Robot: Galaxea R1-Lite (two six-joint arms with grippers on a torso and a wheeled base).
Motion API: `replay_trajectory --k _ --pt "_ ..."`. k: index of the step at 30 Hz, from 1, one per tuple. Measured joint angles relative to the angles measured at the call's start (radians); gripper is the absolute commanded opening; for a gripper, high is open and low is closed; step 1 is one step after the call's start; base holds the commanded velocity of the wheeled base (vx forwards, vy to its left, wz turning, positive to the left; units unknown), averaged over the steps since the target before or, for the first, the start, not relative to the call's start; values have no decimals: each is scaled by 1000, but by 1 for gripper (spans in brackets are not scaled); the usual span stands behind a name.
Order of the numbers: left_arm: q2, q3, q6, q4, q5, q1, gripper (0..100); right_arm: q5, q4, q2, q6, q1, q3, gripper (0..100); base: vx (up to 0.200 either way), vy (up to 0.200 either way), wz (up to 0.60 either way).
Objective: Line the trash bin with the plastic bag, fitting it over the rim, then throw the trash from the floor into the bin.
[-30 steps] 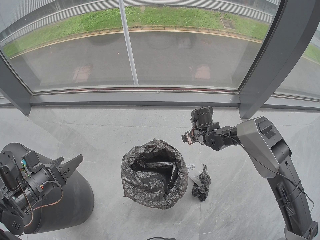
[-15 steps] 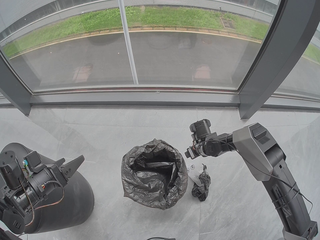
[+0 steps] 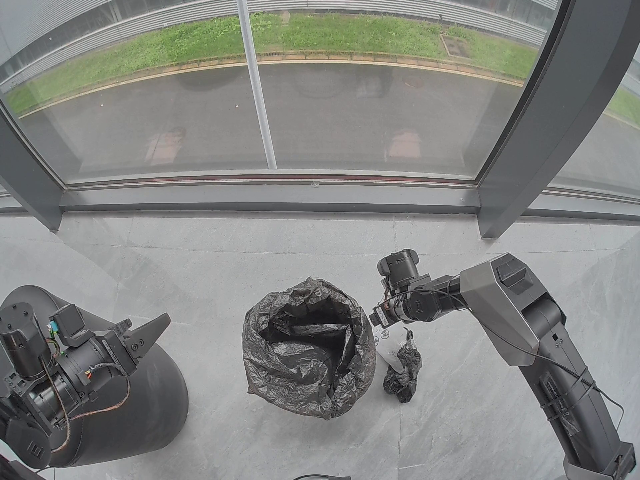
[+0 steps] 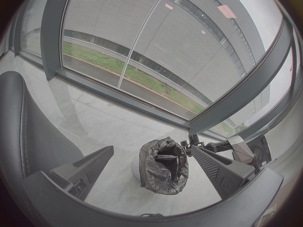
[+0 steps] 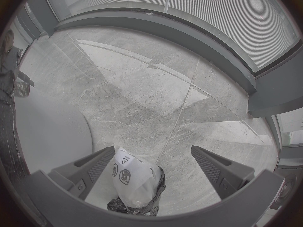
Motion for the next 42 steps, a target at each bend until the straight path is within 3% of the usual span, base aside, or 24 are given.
replay_trajectory --k 13,30,31,36,42 --pt "2 -1 -2 0 0 0 100 0 5 34 12 7 -1 100 0 0 0" --pt "15 0 -4 -4 0 0 100 -1 250 156 30 6 0 100 0 0 0" --pt "15 0 -4 -4 0 0 100 -2 267 168 30 6 0 0 0 0 0" --pt "21 2 -4 -5 0 0 100 -2 370 224 34 1 0 0 0 0 0" --pt "29 4 -6 -8 0 -1 100 -1 377 246 53 -5 -1 0 0 0 0"
